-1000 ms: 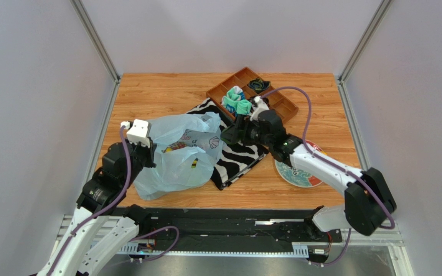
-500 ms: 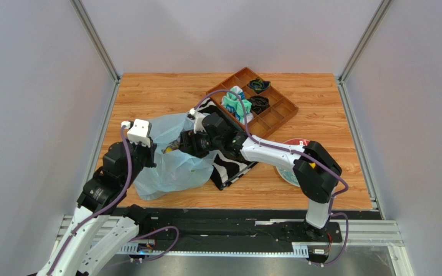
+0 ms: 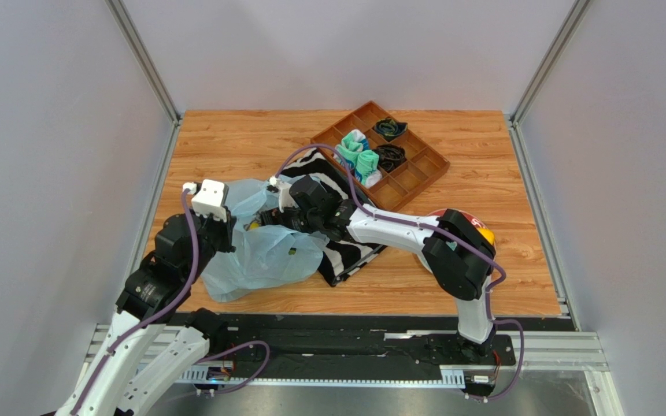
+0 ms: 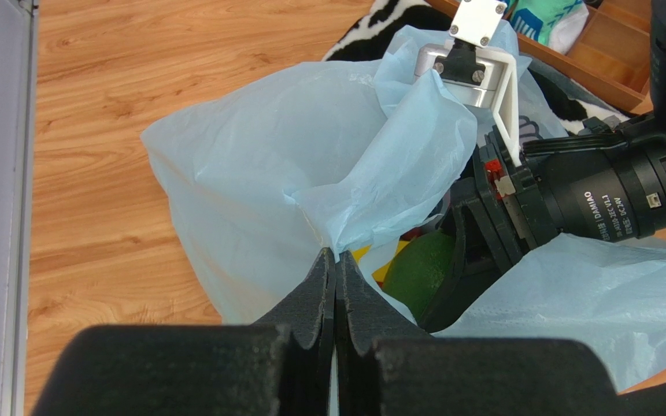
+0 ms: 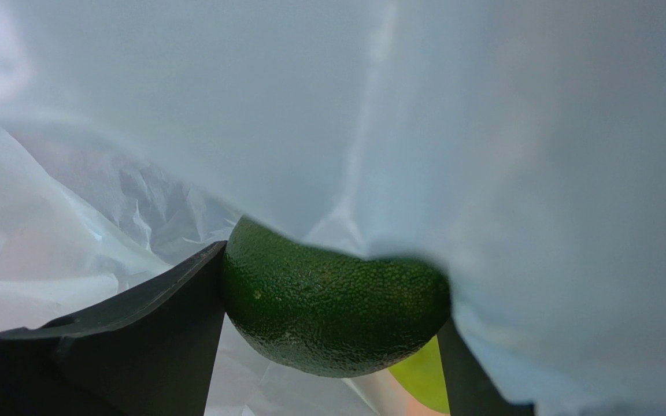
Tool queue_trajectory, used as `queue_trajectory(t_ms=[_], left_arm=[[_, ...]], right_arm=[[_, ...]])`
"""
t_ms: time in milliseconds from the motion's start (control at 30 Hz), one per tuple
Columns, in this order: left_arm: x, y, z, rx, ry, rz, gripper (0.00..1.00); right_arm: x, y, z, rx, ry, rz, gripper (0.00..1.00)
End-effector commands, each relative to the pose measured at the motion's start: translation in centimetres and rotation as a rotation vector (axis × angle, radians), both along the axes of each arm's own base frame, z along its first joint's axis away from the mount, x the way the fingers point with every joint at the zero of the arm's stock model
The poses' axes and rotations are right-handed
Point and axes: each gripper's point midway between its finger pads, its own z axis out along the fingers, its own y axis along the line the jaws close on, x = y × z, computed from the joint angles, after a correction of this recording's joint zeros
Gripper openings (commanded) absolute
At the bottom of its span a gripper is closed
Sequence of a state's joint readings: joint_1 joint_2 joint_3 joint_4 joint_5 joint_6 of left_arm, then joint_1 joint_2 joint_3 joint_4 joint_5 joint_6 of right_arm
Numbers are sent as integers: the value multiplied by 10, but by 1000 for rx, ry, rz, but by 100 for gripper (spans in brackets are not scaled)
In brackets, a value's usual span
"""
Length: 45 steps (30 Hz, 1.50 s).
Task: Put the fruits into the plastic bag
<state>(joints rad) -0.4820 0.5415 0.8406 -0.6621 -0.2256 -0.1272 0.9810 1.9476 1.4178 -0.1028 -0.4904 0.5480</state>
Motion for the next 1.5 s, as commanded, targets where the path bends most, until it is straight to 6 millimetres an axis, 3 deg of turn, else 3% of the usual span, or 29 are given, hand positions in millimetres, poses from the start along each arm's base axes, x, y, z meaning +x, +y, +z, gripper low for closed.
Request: queue_trajectory(t_ms=[0,167,267,367,667,900,1167,1467], left_arm=[[2,-2,5,-1,-19,-9,0],[2,-1,5,0,-18,-8,0],[2,-2,5,-1,-19,-9,0],[2,-2,5,-1,-19,-9,0],[1,-1,5,-1,-20,-9,0],[1,-1,5,-3,-20,-9,0],[0,0,6,-4,-25,-4,0],[0,0,6,-6,-26,-4,0]], right_arm=[[-5,12,20,40,-58,59,67],[-5,11,21,37,-67,57,78],[-4,12,24,42,-74,59,91],[-4,11,26,45,-84,59,95],[-4,9,40,69,-113,61,97],[-1,2,71,127,-162,42,93],[28,-48,98,144,-208,-102,90],[41,-121,75,50,-243,-247,88]])
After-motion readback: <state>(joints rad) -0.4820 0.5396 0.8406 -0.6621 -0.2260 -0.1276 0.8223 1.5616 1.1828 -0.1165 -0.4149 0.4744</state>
